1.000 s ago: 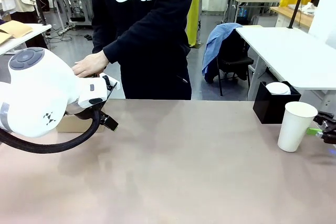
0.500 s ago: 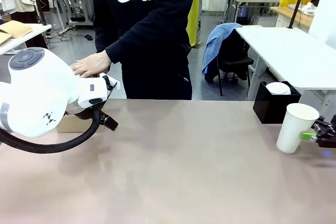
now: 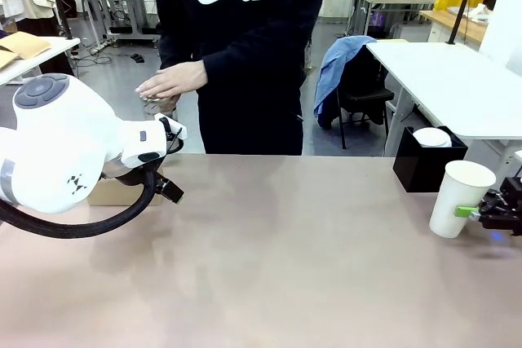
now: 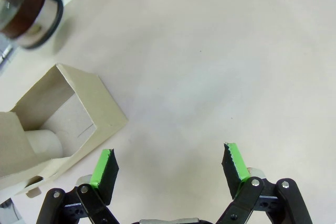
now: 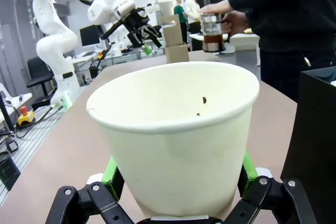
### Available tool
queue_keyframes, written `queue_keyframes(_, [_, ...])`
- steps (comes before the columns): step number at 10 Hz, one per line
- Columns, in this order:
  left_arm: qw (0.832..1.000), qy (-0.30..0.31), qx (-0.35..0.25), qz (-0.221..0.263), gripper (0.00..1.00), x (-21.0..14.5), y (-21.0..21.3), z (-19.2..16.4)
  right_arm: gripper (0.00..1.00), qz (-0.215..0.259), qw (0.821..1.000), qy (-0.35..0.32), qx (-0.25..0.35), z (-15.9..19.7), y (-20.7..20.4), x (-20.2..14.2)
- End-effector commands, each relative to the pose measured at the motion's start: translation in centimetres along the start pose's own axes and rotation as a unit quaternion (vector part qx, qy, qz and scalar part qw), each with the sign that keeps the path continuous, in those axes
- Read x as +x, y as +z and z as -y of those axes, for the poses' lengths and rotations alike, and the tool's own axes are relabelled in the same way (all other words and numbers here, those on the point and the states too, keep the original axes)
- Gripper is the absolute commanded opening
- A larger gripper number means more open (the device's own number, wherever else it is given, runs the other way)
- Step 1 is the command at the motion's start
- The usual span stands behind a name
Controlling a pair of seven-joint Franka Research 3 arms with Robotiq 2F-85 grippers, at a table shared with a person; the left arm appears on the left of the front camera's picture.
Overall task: Pour a drink into a cup and package it in a carrier.
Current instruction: Pick up the 600 ml Paper Cup and place it in the middle top area of the table.
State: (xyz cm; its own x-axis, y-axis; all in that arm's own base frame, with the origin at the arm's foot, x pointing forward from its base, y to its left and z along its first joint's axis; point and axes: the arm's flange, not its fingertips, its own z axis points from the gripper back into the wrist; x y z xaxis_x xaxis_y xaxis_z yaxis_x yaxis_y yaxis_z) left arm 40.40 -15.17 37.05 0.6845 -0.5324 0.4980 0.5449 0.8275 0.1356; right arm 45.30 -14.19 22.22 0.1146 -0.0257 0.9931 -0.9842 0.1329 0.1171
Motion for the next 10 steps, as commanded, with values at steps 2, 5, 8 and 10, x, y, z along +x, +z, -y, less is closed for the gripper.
queue_keyframes(2, [1.0, 0.0, 0.0, 0.0, 1.0, 0.0, 0.0, 0.0, 1.0, -0.01, 1.0, -0.007, -0.003, 0.0, -1.2, 0.2])
queue_keyframes(5, [1.0, 0.0, 0.0, 0.0, 1.0, 0.0, 0.0, 0.0, 0.8, -0.004, 1.0, 0.0, 0.004, 0.2, -0.6, -0.1])
queue_keyframes(8, [1.0, 0.0, 0.0, 0.0, 1.0, 0.0, 0.0, 0.0, 0.81, -0.005, 1.0, -0.001, 0.004, 0.1, -0.4, -0.2])
queue_keyframes(10, [1.0, 0.0, 0.0, 0.0, 1.0, 0.0, 0.0, 0.0, 0.81, 0.024, 0.995, 0.044, -0.085, -2.9, -4.5, 6.2])
